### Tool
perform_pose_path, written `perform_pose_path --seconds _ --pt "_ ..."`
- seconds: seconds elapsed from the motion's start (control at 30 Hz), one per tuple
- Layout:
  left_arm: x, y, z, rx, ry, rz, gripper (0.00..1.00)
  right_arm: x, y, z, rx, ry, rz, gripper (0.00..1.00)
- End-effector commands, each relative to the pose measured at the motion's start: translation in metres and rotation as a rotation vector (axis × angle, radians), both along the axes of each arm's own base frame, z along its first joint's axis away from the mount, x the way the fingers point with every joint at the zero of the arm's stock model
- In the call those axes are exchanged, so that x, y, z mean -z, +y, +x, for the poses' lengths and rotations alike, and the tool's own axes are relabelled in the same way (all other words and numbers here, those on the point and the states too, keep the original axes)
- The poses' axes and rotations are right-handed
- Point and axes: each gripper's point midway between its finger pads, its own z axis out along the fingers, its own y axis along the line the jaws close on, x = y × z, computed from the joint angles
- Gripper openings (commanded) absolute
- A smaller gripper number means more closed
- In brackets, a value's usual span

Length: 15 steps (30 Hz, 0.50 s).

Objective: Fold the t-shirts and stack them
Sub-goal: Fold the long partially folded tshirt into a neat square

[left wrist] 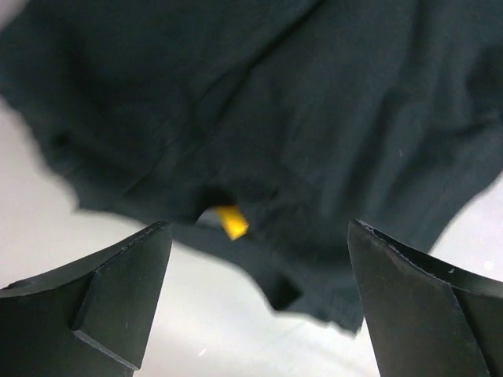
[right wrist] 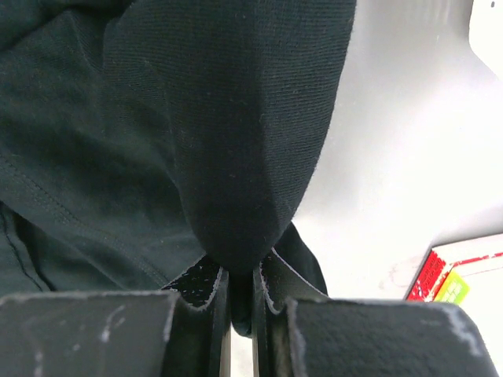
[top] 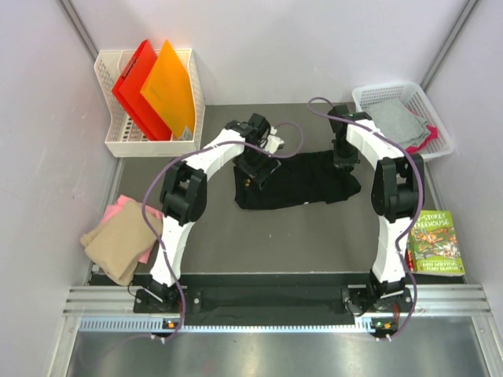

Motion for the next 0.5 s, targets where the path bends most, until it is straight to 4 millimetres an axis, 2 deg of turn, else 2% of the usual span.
perform_pose_path --seconds 0.0,0.13,0.2,0.23,0.3,0.33,0.37,0.4,0.43,0.47 --pt "0.014 -0.015 0.01 -0.039 -0.008 -0.051 0.99 0.001 -0.005 0.009 0.012 -0.031 0.008 0.0" --pt "0.044 0.0 -0.002 -0.021 0.016 0.049 0.99 0.002 -0.01 0.01 0.022 -0.031 0.012 0.0" --pt "0.051 0.01 -0.007 -0.013 0.018 0.105 0.99 0.003 -0.013 0.01 0.024 -0.028 0.015 0.0" --pt "0.06 0.018 -0.018 0.006 0.04 0.138 0.99 0.003 -0.013 0.009 0.024 -0.026 0.014 0.0" --pt "0.057 0.027 -0.026 0.02 0.038 0.153 0.99 0.006 -0.015 0.006 0.023 -0.013 0.011 0.0" --pt "0.064 0.037 -0.041 0.05 0.071 0.18 0.99 0.006 -0.015 0.004 0.02 -0.008 0.011 0.0" --pt "0.057 0.04 -0.047 0.06 0.068 0.182 0.99 0.009 -0.016 -0.001 0.019 0.007 0.007 0.0" --pt "0.061 0.05 -0.061 0.084 0.102 0.204 0.99 0.007 -0.016 -0.003 0.02 0.004 0.007 0.0" --pt "0.051 0.055 -0.068 0.093 0.098 0.204 0.99 0.007 -0.016 -0.006 0.02 0.005 0.009 0.0" --pt "0.05 0.062 -0.079 0.107 0.118 0.216 0.99 0.011 -0.017 -0.014 0.018 0.025 0.011 0.0"
